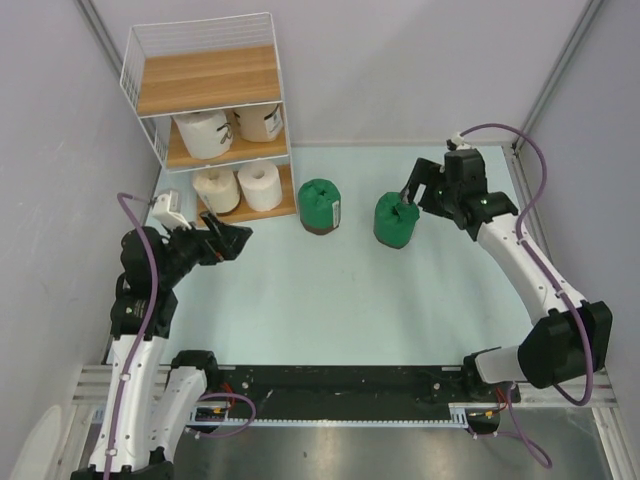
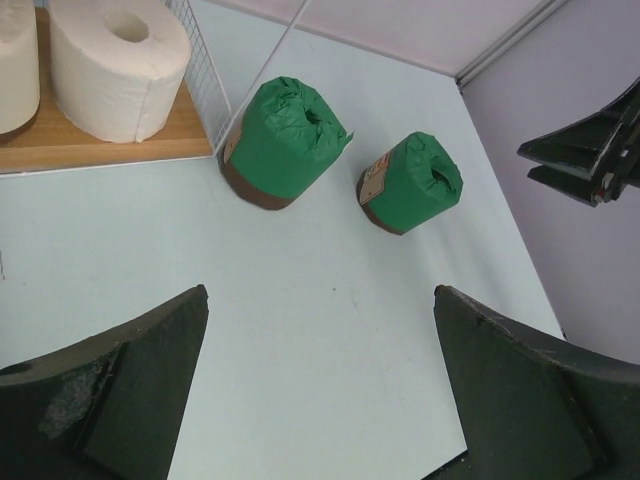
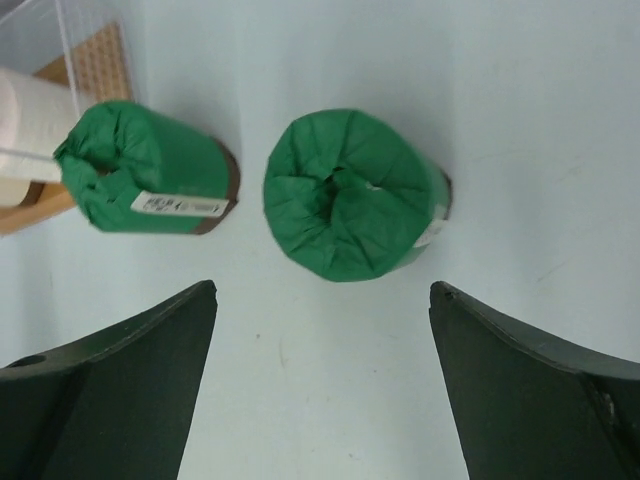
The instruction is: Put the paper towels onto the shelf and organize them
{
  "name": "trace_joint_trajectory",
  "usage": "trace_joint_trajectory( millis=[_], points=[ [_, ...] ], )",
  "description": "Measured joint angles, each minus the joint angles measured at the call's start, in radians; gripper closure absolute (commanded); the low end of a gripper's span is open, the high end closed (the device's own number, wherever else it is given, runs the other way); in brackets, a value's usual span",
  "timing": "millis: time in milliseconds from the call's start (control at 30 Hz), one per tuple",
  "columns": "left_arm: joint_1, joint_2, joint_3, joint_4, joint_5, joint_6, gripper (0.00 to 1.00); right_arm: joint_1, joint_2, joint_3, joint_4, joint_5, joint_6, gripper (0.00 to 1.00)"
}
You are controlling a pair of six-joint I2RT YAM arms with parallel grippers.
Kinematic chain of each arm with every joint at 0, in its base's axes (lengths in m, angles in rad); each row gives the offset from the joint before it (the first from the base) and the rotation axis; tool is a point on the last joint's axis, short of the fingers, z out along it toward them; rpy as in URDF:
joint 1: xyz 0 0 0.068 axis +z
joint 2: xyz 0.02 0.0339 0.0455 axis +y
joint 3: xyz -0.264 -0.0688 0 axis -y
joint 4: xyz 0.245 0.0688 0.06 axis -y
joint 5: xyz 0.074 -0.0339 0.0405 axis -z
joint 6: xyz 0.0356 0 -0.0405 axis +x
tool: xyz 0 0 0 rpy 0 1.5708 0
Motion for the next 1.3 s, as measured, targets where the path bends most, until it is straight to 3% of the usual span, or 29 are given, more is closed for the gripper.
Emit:
trace_joint_trajectory(
  millis=[233,433,567,800,1067,1133,1300],
  points=[
    [0.0,0.0,0.0,-0.021,-0.008,0.01,0.0,0.044,0.031,-0.007,0.102,-0.173,-0.011,0.12],
    [0.0,-0.001,0.0,-0.024,-0.015,0.011,0.0,0.051,0.128,0.002,0.089,-0.17,-0.02,0.09],
    [0.0,0.0,-0.001,-0.034,-0.026,0.017,0.0,0.138,0.178,0.002,0.121,-0.209,-0.062,0.06],
    [0.0,0.003,-0.03,-0.031,-0.033,0.009,0.0,0.294,0.248,0.003,0.496,-0.362,-0.051,0.06],
    [0.0,0.014,-0.03,-0.026,-0.038,0.01,0.0,0.319,0.482,0.12,0.805,-0.285,-0.127,0.09],
    [0.0,0.019,-0.03,-0.021,-0.038,0.01,0.0,0.336,0.537,0.156,0.854,-0.28,-0.182,0.14],
    [0.0,0.04,-0.033,0.002,-0.038,0.01,0.0,0.37,0.692,0.327,0.888,-0.278,-0.288,0.38]
  ],
)
